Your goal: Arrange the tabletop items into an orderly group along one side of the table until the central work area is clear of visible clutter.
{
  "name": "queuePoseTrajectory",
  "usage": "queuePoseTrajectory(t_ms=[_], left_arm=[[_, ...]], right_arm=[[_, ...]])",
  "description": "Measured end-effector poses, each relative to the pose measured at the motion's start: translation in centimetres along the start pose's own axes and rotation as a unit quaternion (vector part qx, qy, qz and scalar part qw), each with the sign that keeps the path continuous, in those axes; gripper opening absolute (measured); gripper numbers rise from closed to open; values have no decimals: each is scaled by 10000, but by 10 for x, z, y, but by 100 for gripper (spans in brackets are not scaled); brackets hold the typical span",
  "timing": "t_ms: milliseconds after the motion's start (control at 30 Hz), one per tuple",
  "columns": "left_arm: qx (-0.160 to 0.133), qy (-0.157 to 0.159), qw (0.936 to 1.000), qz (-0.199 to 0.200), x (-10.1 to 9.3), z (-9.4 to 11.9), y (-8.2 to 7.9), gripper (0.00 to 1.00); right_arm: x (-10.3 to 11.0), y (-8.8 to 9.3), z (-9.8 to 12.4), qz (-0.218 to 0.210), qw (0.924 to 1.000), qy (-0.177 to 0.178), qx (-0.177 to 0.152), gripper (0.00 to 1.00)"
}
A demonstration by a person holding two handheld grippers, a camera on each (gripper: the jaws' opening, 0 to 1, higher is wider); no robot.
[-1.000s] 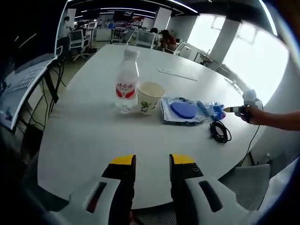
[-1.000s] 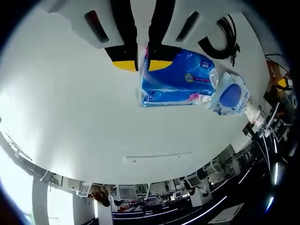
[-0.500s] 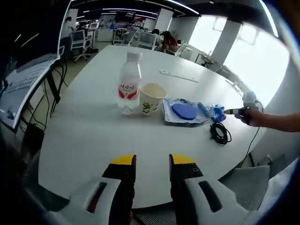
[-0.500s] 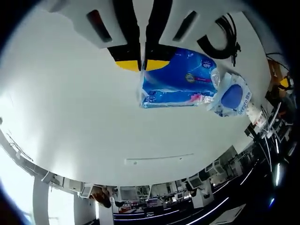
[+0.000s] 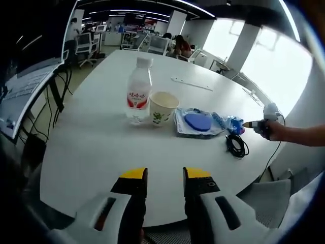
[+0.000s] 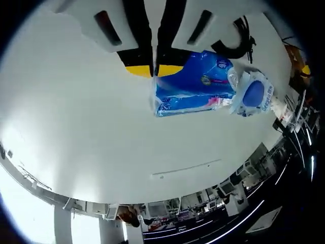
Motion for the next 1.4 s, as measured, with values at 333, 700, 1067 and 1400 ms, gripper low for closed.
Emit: queuePoseTrajectory(t_ms=[333,700,1067,1400], left_arm=[[-24,-2,10000,-6,6,6,0,26],[-49,-16,10000,-11,9,12,2,27],[-59,103,9998,-176,3,5,-2,28],[-111,243,9992,-309,3,-1,-9,29]], right_arm=[[17,-2,4,-237,9997,53,-9,0],[17,-3,6,-267,9996,94,13,1],[15,-1,14,-215,9997,-127,20,7],[22,-3,34,-23,9982,-569,-194,15]])
Point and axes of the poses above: the point that each gripper's makers call its tool centre point, and the gripper's own axes: z roughly backward along the fingers, x roughly to its left, y roughly out of its underside, the point moved 4 cm from there along z, roughly backward along the fingers, and after that the axes turned 9 degrees about y, right-handed, at the moved point
